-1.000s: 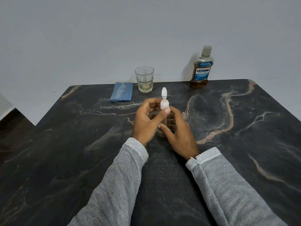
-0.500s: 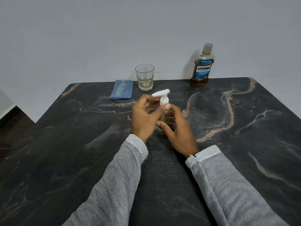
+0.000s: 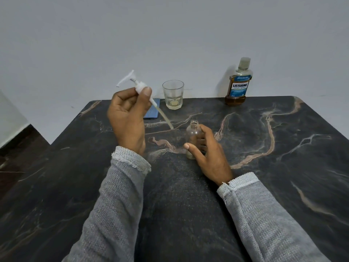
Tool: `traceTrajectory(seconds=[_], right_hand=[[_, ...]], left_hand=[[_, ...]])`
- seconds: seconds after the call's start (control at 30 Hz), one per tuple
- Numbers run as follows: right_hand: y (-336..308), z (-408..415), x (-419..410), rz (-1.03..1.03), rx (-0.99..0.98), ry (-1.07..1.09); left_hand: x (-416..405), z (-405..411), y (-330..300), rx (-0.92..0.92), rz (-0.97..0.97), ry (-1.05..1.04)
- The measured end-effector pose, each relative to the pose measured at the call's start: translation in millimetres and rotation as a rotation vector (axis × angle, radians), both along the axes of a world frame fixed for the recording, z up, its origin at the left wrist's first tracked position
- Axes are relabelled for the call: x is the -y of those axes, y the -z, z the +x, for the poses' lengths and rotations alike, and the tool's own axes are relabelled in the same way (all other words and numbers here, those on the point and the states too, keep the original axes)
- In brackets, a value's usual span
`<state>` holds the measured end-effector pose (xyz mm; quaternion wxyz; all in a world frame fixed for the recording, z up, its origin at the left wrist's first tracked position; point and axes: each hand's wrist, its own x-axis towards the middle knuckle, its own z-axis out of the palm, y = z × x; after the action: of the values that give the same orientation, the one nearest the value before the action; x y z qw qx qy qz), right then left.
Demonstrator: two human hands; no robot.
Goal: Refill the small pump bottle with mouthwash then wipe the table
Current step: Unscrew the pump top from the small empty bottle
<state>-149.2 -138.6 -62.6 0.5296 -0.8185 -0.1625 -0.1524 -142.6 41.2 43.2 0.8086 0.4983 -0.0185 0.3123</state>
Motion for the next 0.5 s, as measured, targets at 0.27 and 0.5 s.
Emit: traceTrajectory(seconds=[0.27,0.5], right_hand=[[-0.3,-1.0,-0.5,0.003,-0.024,0.001],[0.8,-0.1,-0.9,0.006,-0.029,0.007]], left_hand=[[4.4,25.3,54.3,-0.464,0.697,-0.116],[7.8,34.2,84.2,-0.596,0.967,-0.187]])
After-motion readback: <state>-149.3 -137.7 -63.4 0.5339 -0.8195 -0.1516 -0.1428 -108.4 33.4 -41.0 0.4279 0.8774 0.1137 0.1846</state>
